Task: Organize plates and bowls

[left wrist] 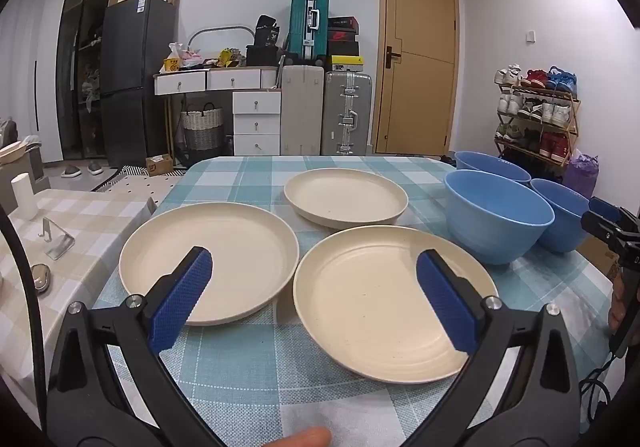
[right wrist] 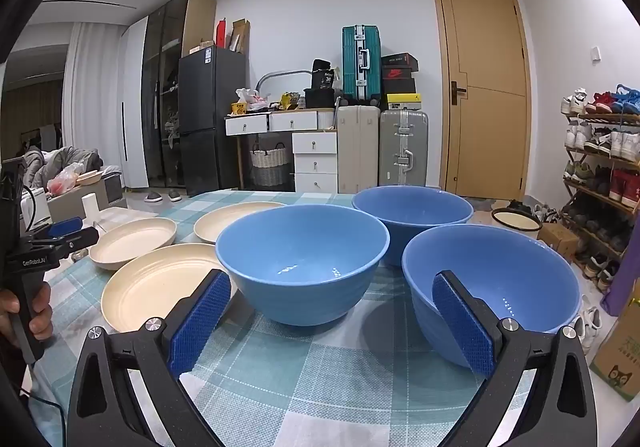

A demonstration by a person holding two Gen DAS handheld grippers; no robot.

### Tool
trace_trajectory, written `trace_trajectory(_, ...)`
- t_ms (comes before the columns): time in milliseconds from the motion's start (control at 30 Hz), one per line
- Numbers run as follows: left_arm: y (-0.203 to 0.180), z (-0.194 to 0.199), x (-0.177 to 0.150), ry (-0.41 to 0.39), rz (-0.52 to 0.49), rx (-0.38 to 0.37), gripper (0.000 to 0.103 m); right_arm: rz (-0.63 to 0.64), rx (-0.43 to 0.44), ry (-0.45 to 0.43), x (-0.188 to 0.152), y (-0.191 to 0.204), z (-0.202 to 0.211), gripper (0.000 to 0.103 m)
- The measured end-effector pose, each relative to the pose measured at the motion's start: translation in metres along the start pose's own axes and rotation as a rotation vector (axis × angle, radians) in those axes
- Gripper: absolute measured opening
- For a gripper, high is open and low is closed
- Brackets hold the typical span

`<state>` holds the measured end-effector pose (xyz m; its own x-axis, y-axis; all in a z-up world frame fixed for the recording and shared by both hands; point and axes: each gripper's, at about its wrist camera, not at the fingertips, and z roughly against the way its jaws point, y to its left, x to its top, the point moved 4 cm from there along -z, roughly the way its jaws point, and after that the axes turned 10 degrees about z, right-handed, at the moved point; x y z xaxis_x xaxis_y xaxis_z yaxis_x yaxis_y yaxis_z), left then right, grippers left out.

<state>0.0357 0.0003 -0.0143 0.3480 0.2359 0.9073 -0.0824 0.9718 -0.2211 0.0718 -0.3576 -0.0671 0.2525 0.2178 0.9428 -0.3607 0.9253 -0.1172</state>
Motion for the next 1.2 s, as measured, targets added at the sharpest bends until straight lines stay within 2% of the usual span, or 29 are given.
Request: trace_trajectory(1200, -0.0005, -0.0018, -0.0002, 0.014, -0.004, 0.007, 0.102, 0.006, 0.001, 0.005, -0.0001, 0.0002, 0.0002, 0.103)
